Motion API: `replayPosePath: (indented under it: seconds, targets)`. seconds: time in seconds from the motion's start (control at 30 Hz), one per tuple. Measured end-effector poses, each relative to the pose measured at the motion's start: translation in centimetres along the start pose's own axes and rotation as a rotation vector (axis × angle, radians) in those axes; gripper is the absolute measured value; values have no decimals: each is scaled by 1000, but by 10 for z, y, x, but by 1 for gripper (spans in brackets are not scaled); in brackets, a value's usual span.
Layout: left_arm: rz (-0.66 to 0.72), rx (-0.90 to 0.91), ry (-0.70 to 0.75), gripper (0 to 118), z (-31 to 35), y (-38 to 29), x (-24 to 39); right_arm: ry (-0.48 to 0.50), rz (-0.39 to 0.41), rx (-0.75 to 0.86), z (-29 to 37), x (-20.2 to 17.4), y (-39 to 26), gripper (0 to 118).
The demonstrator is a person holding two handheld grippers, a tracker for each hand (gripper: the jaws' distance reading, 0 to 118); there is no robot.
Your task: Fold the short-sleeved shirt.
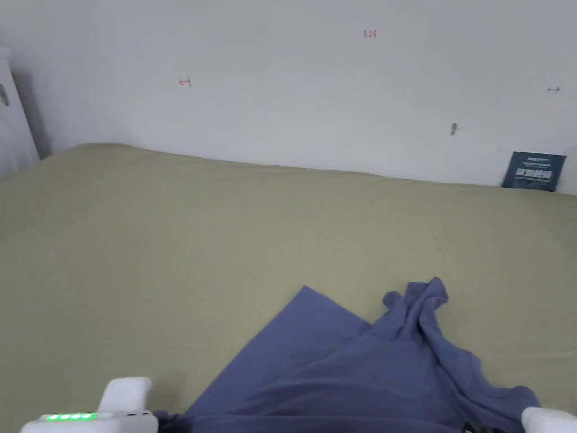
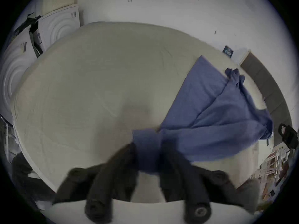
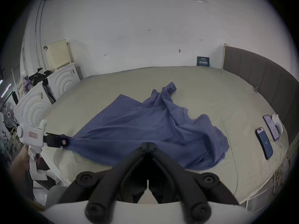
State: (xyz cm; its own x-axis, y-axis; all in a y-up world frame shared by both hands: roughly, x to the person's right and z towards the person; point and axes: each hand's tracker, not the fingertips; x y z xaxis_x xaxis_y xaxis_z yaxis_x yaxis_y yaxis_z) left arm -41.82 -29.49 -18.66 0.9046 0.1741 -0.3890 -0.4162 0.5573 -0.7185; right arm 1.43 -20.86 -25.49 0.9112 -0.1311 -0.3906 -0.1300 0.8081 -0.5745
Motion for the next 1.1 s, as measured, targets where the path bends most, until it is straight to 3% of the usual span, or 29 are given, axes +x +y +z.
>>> replayPosePath:
  seconds: [0.03,0.1,0.13,0.17,0.2,0.3,0.37,0.43,0.5,0.57,0.7,0.73,0.77,0.8,0.93,1.03,1.1]
  targets:
    - [19,-11,-45,6,15,-7,3,2,11,4,-6,4,6,2]
    - [-34,7,21,5,25,-10,18,29,62,-4,-30,15,31,8]
    - [-77,14,22,5,29,-12,22,36,81,-30,-45,20,47,29]
    - [-106,31,5,5,32,-5,28,30,100,-46,-65,27,66,59]
    - [-89,17,-4,5,33,-5,29,61,133,-74,-87,36,84,76]
    - [-61,-2,-21,5,36,-2,28,116,280,-186,-155,49,137,75]
    - [-46,-12,-21,5,35,-1,25,86,380,-278,-194,46,168,75]
    - [-23,-21,-11,5,29,2,15,66,430,-365,-231,49,182,75]
    - [11,-35,-28,5,25,1,8,138,367,-455,-262,59,186,75]
    - [20,-43,-27,5,11,-4,-3,129,292,-512,-287,68,183,75]
    - [27,-45,-28,5,13,-7,-2,97,272,-493,-314,86,170,73]
    - [29,-46,-32,5,13,-6,-3,86,251,-504,-303,82,169,62]
    - [32,-48,-35,5,13,-5,-5,81,195,-540,-301,85,166,14]
    - [35,-49,-36,5,15,-5,-2,110,158,-550,-301,90,166,4]
    - [21,-48,-32,5,16,-4,1,142,234,-450,-274,74,170,4]
    - [19,-35,-32,5,25,2,5,182,201,-370,-262,86,187,4]
    - [8,14,-54,5,40,12,8,200,240,-264,-223,73,202,4]
